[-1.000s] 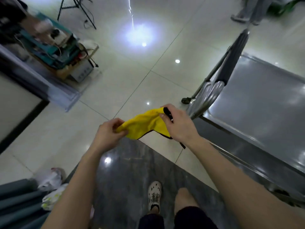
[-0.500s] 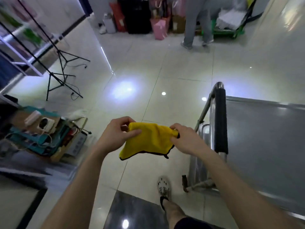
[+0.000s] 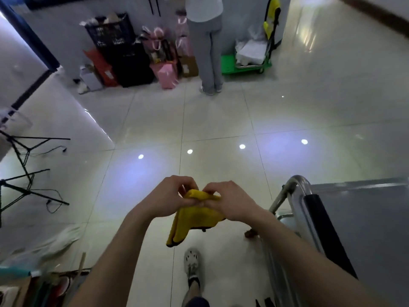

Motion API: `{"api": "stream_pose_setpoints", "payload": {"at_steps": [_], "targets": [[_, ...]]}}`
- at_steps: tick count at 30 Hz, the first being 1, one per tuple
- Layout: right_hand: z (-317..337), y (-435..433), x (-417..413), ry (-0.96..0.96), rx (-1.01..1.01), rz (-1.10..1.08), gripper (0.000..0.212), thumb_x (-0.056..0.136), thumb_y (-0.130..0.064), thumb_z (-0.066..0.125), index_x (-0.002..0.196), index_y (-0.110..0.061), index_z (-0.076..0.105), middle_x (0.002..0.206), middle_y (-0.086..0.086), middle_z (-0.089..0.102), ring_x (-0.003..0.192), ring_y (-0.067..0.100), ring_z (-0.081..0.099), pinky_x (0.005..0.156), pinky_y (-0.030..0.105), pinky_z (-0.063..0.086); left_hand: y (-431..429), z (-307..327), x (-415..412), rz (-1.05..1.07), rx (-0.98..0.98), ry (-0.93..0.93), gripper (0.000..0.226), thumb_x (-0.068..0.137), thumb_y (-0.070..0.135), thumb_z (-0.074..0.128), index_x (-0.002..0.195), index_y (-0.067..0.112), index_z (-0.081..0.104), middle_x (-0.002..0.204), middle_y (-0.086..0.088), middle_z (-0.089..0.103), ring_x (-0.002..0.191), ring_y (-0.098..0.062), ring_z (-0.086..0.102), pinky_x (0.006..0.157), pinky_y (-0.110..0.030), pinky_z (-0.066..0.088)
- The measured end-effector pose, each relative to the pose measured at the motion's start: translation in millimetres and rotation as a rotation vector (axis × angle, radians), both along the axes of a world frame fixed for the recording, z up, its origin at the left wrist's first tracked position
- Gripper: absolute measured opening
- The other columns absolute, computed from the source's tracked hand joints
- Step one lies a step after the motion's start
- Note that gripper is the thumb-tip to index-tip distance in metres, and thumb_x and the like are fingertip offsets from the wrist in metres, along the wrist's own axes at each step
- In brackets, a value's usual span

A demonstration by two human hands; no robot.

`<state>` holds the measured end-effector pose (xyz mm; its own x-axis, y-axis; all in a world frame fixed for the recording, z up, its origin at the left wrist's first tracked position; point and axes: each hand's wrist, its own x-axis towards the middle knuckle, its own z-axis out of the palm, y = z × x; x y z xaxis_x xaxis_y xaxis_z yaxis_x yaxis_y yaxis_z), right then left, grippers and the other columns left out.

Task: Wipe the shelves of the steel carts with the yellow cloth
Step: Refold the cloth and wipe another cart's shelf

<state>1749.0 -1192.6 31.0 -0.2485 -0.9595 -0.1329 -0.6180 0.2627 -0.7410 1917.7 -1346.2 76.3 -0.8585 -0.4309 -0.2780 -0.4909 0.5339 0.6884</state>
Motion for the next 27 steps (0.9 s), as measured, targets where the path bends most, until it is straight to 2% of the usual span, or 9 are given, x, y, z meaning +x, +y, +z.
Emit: {"api": "stream_pose_setpoints", "payload": {"at_steps": [2, 7, 11, 13, 15, 20, 23, 27], "targets": [[1, -29, -21, 0.006, -0.018, -0.056, 0.018, 0.101, -0.043, 0.067, 0.107, -0.027, 0.072, 0.094, -0.005, 0.072, 0.087, 0.016, 0.064, 0.077, 0.037, 0.052, -45, -2, -31, -0.044, 0.006, 0.024, 0.016, 0.086, 0.037, 0.091, 0.091, 0.034, 0.075, 0.092, 0.011, 0.075, 0.092, -0.015, 0.07, 0.089, -0.048, 0.062], [4, -81, -81, 0.035, -0.063, -0.337, 0.007, 0.101, -0.036, 0.066, 0.104, -0.032, 0.071, 0.084, -0.009, 0.07, 0.078, 0.012, 0.062, 0.068, 0.031, 0.048, -142, 6, -119, -0.084, 0.059, 0.133, 0.026, 0.075, 0.054, 0.088, 0.093, 0.041, 0.075, 0.094, 0.011, 0.076, 0.093, -0.011, 0.073, 0.085, -0.043, 0.064], [-1, -96, -138, 0.036, -0.041, -0.585, 0.009, 0.101, -0.037, 0.066, 0.095, -0.03, 0.067, 0.077, -0.01, 0.067, 0.073, 0.008, 0.062, 0.062, 0.022, 0.041, -203, 6, -204, -0.123, 0.042, 0.155, 0.008, 0.094, 0.035, 0.084, 0.097, 0.035, 0.076, 0.092, 0.01, 0.078, 0.09, -0.011, 0.075, 0.089, -0.05, 0.064], [-4, -94, -168, 0.054, -0.026, -0.71, 0.012, 0.103, -0.04, 0.065, 0.097, -0.03, 0.067, 0.079, -0.01, 0.068, 0.074, 0.006, 0.063, 0.063, 0.022, 0.042, -220, 7, -247, -0.158, 0.061, 0.152, 0.005, 0.098, 0.033, 0.079, 0.095, 0.032, 0.076, 0.088, 0.007, 0.079, 0.087, -0.016, 0.076, 0.09, -0.053, 0.063], [-13, -92, -201, 0.063, -0.006, -0.832, 0.014, 0.104, -0.042, 0.065, 0.097, -0.029, 0.067, 0.079, -0.009, 0.069, 0.073, 0.008, 0.063, 0.064, 0.027, 0.047, -232, 6, -292, -0.215, 0.084, 0.131, 0.011, 0.1, 0.036, 0.076, 0.092, 0.028, 0.075, 0.085, 0.003, 0.08, 0.085, -0.018, 0.076, 0.091, -0.054, 0.062], [-50, -88, -292, 0.048, 0.075, -1.073, 0.018, 0.102, -0.04, 0.065, 0.089, -0.027, 0.065, 0.067, -0.004, 0.064, 0.066, 0.018, 0.062, 0.064, 0.037, 0.051, -260, -6, -419, -0.39, 0.076, 0.065, 0.012, 0.102, 0.038, 0.072, 0.095, 0.029, 0.076, 0.088, 0.005, 0.08, 0.088, -0.017, 0.075, 0.09, -0.053, 0.063], [-68, -94, -351, 0.006, 0.125, -1.152, 0.014, 0.102, -0.037, 0.065, 0.092, -0.027, 0.067, 0.074, -0.003, 0.068, 0.073, 0.02, 0.065, 0.071, 0.041, 0.057, -272, -8, -503, -0.445, 0.061, 0.051, 0.012, 0.103, 0.037, 0.072, 0.094, 0.029, 0.076, 0.087, 0.005, 0.08, 0.088, -0.019, 0.075, 0.09, -0.055, 0.062], [-69, -93, -413, -0.053, 0.133, -1.263, 0.014, 0.102, -0.036, 0.066, 0.093, -0.026, 0.067, 0.08, -0.002, 0.071, 0.078, 0.021, 0.067, 0.073, 0.041, 0.056, -273, -2, -612, -0.547, 0.054, 0.024, 0.012, 0.104, 0.031, 0.072, 0.093, 0.027, 0.075, 0.087, 0.001, 0.08, 0.09, -0.026, 0.076, 0.093, -0.058, 0.061]]}}
